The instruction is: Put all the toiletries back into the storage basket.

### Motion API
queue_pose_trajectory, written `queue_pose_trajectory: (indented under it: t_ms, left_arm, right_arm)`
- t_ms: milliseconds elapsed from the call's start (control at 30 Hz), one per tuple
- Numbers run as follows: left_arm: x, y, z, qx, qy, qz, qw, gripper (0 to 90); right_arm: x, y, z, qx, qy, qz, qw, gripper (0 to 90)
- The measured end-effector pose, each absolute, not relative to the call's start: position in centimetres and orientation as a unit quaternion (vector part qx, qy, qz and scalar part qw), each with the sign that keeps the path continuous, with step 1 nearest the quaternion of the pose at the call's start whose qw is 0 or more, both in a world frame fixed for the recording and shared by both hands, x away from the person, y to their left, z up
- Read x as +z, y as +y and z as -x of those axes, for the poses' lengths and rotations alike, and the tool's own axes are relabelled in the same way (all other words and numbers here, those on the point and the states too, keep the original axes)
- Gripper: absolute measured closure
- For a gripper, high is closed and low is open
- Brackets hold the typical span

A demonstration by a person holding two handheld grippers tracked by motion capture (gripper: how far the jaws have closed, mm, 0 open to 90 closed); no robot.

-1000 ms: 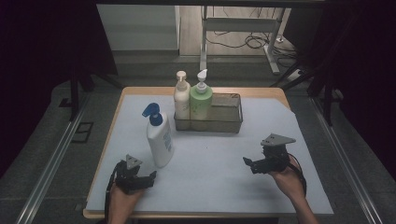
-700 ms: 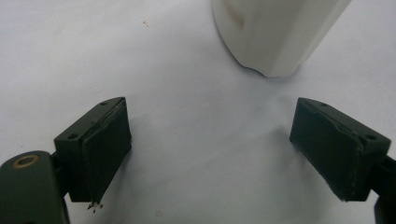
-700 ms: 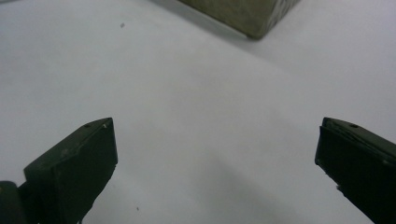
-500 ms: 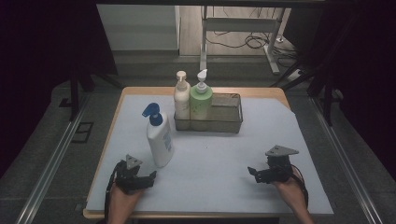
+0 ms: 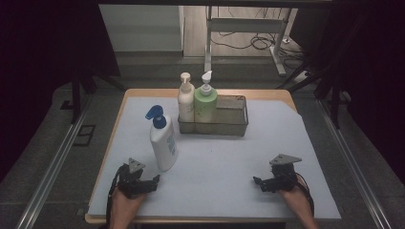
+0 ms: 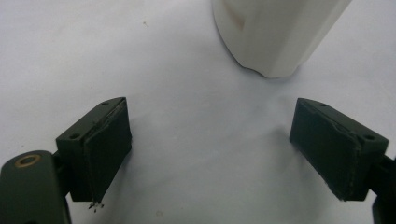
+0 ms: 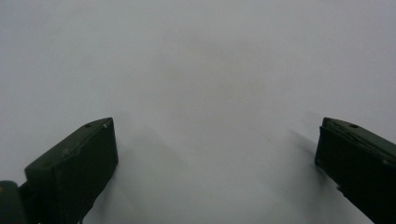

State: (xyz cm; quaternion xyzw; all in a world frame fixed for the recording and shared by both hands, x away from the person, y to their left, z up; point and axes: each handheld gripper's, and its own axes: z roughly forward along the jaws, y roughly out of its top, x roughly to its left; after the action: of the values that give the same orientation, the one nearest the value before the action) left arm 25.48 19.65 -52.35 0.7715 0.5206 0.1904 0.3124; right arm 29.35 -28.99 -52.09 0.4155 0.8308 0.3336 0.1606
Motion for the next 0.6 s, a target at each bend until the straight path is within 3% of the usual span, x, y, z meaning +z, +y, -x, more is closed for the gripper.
queue_pose_trajectory:
  t_ms: [300,600]
  left_arm:
    - [-52.2,20.1,-25.5,0.19,0.516,-0.773,0.315,17.0]
    - [-51.9,21.1,-26.1,0.191,0.509,-0.775,0.323,36.0]
  right_arm:
    - [-52.2,-28.9,-29.3,0.331,0.832,-0.414,0.164,0.0]
    - [-52.2,-29.0,-29.3,0.332,0.831,-0.414,0.164,0.0]
